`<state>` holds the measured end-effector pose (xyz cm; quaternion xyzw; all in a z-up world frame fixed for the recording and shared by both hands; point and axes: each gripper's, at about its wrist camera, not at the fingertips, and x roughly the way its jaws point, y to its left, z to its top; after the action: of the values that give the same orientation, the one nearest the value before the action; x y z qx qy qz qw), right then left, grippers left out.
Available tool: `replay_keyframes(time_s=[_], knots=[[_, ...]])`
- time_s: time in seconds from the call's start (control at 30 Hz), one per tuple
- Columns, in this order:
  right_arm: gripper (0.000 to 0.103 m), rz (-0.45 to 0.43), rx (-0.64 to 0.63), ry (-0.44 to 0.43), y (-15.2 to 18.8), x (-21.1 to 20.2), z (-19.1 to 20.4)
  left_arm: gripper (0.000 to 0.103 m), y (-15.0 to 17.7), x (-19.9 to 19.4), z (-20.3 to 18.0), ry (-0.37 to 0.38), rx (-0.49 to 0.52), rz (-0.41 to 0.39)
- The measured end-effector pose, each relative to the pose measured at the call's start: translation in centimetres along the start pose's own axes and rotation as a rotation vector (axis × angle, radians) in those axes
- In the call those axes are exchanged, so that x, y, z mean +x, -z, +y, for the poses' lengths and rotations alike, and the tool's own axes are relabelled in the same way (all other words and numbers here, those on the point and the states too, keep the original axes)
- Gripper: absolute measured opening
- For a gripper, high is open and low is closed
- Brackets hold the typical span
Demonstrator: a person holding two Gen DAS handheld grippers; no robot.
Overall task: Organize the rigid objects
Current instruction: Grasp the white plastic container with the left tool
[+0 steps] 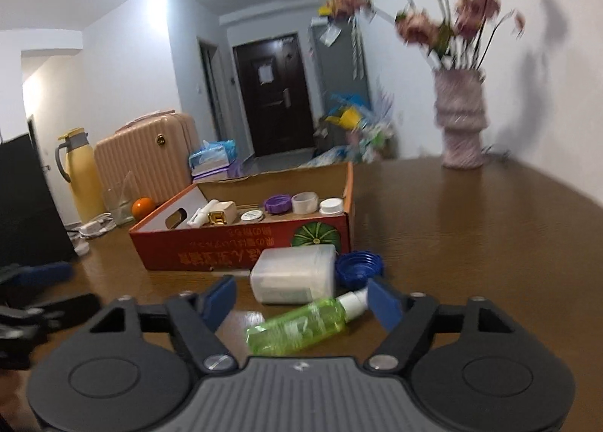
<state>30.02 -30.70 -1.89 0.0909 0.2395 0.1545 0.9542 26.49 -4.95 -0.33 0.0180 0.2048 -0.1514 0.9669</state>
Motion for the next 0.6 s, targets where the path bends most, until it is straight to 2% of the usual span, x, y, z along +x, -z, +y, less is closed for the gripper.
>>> replay_keyframes(time_s=[0.03, 0.07, 0.13, 0.17, 0.2, 0.27, 0.33, 0.37, 0.47, 0.6], knots=[[0.066, 0.021, 0.018, -0.015, -0.5, 1.3, -0.5, 0.078, -0.6, 2.0, 0.0, 0.004, 0.0, 0.037], [0.058, 0.04, 0.032, -0.025, -0.9, 2.5, -0.9, 0.076, -1.0, 3.5, 0.0, 0.014, -0.006, 0.067], [0.05, 0.079, 0.044, -0.048, -1.7, 5.0, -1.7, 0.068, -1.8, 6.8, -0.2, 0.051, -0.012, 0.12], [0.04, 0.102, 0.037, -0.049, -1.9, 6.0, -1.8, 0.066, -2.1, 8.2, -0.3, 0.07, -0.007, 0.134], [0.036, 0.118, 0.024, -0.053, -2.0, 6.9, -1.9, 0.061, -2.3, 9.2, -0.5, 0.09, -0.007, 0.142], [0.028, 0.133, 0.028, -0.067, -2.2, 8.5, -2.2, 0.049, -2.4, 11.5, -0.7, 0.126, -0.029, 0.177], [0.022, 0.166, 0.043, -0.076, -2.2, 10.1, -2.6, 0.032, -2.4, 13.5, -0.8, 0.158, -0.051, 0.228], [0.023, 0.159, 0.056, -0.088, -2.1, 10.4, -2.8, 0.03, -2.3, 14.3, -0.8, 0.169, -0.059, 0.244], [0.024, 0.16, 0.102, -0.111, -2.0, 10.7, -3.8, 0.031, -1.9, 15.1, -0.3, 0.184, -0.082, 0.208], [0.025, 0.174, 0.177, -0.153, -1.8, 11.0, -5.0, 0.03, -1.6, 15.2, 1.0, 0.225, -0.142, 0.217]])
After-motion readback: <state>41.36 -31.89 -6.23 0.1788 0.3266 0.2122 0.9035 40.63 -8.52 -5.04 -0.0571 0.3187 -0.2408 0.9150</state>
